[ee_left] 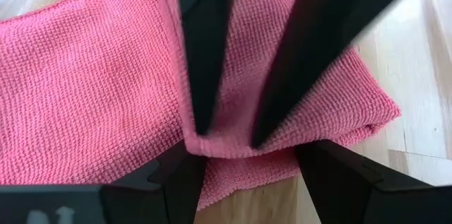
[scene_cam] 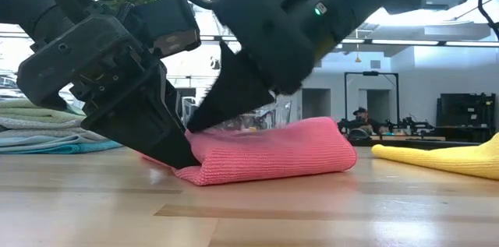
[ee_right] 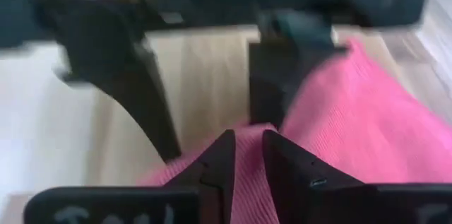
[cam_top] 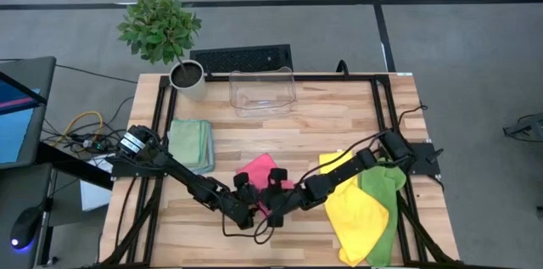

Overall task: Fold microfiber towels
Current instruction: Fold the pink microfiber cloth

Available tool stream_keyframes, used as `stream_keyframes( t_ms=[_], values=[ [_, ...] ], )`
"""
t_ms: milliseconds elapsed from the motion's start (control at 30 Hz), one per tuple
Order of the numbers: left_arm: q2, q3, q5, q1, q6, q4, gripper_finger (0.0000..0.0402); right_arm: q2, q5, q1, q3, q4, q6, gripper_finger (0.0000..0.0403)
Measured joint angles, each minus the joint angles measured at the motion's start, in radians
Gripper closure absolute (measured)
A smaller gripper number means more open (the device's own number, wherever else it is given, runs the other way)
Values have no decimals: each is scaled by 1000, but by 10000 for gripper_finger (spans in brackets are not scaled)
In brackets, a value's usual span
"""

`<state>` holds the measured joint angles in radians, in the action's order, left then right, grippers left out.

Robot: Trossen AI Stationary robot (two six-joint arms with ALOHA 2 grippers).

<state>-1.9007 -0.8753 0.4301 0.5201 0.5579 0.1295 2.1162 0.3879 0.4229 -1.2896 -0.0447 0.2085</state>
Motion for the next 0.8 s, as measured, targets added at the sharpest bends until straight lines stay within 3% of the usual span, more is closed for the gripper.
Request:
stream_keyframes(
  t_ms=[333,600,800],
  values=[
    [0,0,-2,0,-24,0,190,0,-71,-11,0,-63,-49,317],
    [55,3,-42,-4,-49,-110,184,-86,2,41,-2,9,-47,316],
    [57,-14,-55,-17,-63,-163,142,-134,41,85,-1,69,5,315]
  ],
)
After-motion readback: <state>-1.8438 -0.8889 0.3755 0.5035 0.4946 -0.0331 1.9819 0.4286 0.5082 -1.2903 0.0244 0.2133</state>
